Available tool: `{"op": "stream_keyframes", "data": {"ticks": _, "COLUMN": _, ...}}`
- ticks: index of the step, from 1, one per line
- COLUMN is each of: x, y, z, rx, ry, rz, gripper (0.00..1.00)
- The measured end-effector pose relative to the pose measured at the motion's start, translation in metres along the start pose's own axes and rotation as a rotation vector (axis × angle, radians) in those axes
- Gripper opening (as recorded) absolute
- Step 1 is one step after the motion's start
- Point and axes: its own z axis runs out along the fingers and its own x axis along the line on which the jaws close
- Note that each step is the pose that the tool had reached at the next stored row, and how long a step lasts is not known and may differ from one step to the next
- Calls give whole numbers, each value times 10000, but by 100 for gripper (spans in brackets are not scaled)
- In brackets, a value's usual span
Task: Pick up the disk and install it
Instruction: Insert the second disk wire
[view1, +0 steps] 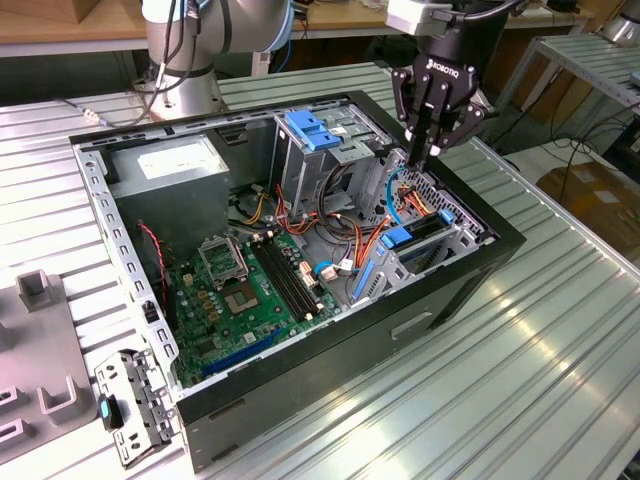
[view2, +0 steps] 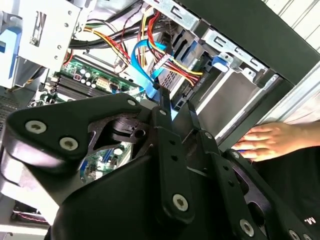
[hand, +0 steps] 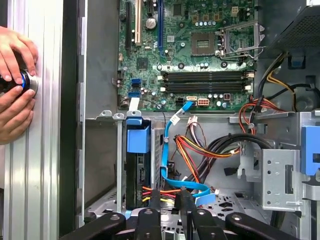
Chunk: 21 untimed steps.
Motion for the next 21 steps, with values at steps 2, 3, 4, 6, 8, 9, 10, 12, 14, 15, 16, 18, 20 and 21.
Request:
{"op": "stream_keyframes", "data": {"ticks": 2, "x": -12, "y": 0, "z": -28, "rx": -15, "ry": 64, "rz": -2, "gripper": 30}}
{"op": "stream_keyframes", "data": {"ticks": 3, "x": -39, "y": -1, "z": -31, "rx": -16, "ry": 170, "rz": 0, "gripper": 30}}
{"op": "stream_keyframes", "data": {"ticks": 4, "x": -67, "y": -1, "z": -31, "rx": -16, "ry": 256, "rz": 3, "gripper": 30}}
{"op": "stream_keyframes", "data": {"ticks": 6, "x": -124, "y": -1, "z": -22, "rx": -17, "ry": 383, "rz": 8, "gripper": 30}}
{"op": "stream_keyframes", "data": {"ticks": 8, "x": -162, "y": -3, "z": -2, "rx": -18, "ry": 447, "rz": 9, "gripper": 30}}
{"op": "stream_keyframes", "data": {"ticks": 9, "x": -169, "y": -3, "z": 8, "rx": -18, "ry": 482, "rz": 11, "gripper": 30}}
{"op": "stream_keyframes", "data": {"ticks": 10, "x": -172, "y": -3, "z": 19, "rx": -18, "ry": 528, "rz": 13, "gripper": 30}}
{"op": "stream_keyframes", "data": {"ticks": 12, "x": -185, "y": -5, "z": 64, "rx": -19, "ry": 730, "rz": 19, "gripper": 30}}
{"op": "stream_keyframes", "data": {"ticks": 14, "x": -194, "y": -7, "z": 89, "rx": -20, "ry": 785, "rz": 21, "gripper": 30}}
{"op": "stream_keyframes", "data": {"ticks": 15, "x": -205, "y": -13, "z": 106, "rx": -20, "ry": 835, "rz": 22, "gripper": 30}}
{"op": "stream_keyframes", "data": {"ticks": 16, "x": -216, "y": -20, "z": 116, "rx": -20, "ry": 894, "rz": 24, "gripper": 30}}
{"op": "stream_keyframes", "data": {"ticks": 18, "x": -246, "y": -36, "z": 136, "rx": -21, "ry": 1052, "rz": 29, "gripper": 22}}
{"op": "stream_keyframes", "data": {"ticks": 20, "x": -267, "y": -43, "z": 149, "rx": -24, "ry": 1170, "rz": 33, "gripper": 16}}
{"op": "stream_keyframes", "data": {"ticks": 21, "x": -277, "y": -44, "z": 158, "rx": -24, "ry": 1217, "rz": 35, "gripper": 16}}
